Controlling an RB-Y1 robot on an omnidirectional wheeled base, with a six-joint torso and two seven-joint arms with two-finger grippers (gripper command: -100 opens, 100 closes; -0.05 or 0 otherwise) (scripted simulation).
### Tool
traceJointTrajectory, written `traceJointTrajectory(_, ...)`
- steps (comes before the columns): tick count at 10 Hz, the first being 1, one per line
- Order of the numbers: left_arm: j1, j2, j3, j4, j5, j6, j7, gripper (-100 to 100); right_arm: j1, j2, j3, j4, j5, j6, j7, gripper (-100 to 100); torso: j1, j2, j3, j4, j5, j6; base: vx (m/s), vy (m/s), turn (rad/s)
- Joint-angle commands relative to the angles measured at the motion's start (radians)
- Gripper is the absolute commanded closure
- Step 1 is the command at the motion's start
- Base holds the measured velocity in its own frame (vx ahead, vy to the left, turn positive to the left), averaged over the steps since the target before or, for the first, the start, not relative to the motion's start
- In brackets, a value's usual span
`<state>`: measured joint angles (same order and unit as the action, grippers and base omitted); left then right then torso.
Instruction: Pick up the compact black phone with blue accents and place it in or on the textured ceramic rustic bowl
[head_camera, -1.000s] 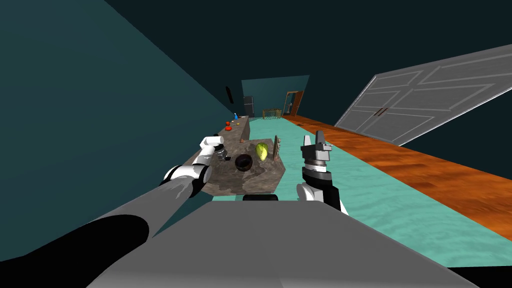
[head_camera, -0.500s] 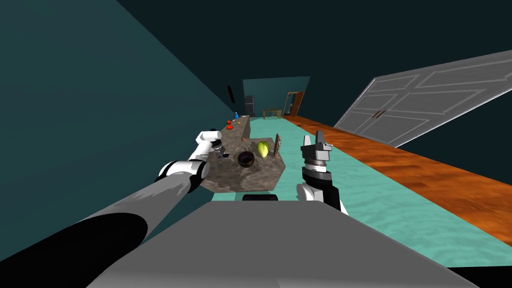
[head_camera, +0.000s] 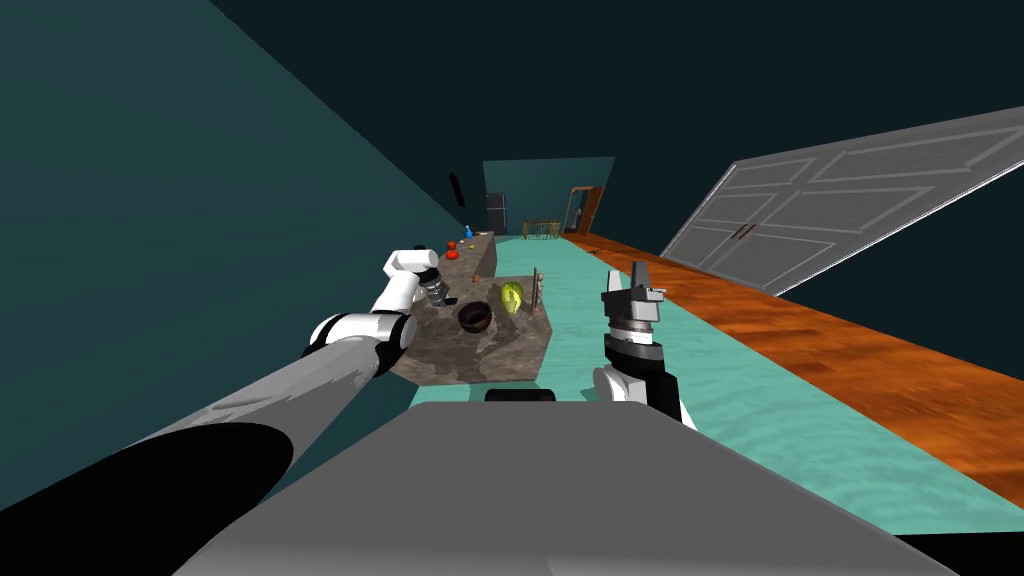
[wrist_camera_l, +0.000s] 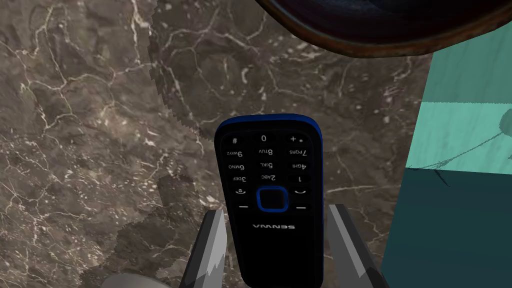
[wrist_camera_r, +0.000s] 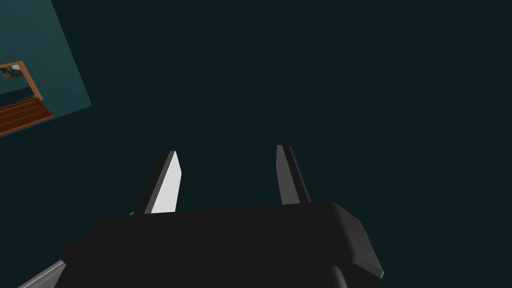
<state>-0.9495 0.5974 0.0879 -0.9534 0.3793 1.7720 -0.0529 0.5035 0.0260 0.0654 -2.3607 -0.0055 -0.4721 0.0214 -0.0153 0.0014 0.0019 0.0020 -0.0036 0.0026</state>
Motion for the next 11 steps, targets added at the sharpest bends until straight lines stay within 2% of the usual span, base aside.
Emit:
traceJointTrajectory(1,-0.007,0.005,0.002,-0.018,0.008,0.008,-0.003,100,0.000,0.000,0.000,0.000,0.000,0.000,0.000,0,0.000,0.000,0.000,0.000,0.000,0.000,0.032,-0.176,-0.008)
traceJointTrajectory(4,-0.030,0.016,0.005,-0.028,0.021,0.044,-0.010,100,0.000,0.000,0.000,0.000,0.000,0.000,0.000,0,0.002,0.001,0.000,-0.001,0.000,-0.001,0.004,-0.160,-0.001)
traceJointTrajectory(6,-0.041,0.022,0.007,-0.033,0.028,0.088,-0.013,100,0.000,0.000,0.000,0.000,0.000,0.000,0.000,0,0.005,0.001,0.000,-0.001,0.001,-0.001,0.001,-0.120,-0.007)
traceJointTrajectory(8,-0.050,0.027,0.008,-0.037,0.033,0.143,-0.016,100,0.000,0.000,0.000,0.000,0.000,0.000,0.000,0,0.008,0.000,-0.001,-0.002,0.001,-0.002,0.003,-0.089,-0.017)
traceJointTrajectory(9,-0.050,0.027,0.008,-0.037,0.033,0.149,-0.016,100,0.000,0.000,0.000,0.000,0.000,0.000,0.000,0,0.008,0.000,-0.001,-0.002,0.002,-0.002,0.000,-0.053,-0.002)
traceJointTrajectory(11,-0.055,0.030,0.009,-0.039,0.036,0.211,-0.017,100,0.000,0.000,0.000,0.000,0.000,0.000,0.000,0,0.013,0.000,-0.002,-0.003,0.002,-0.003,0.001,-0.028,-0.004)
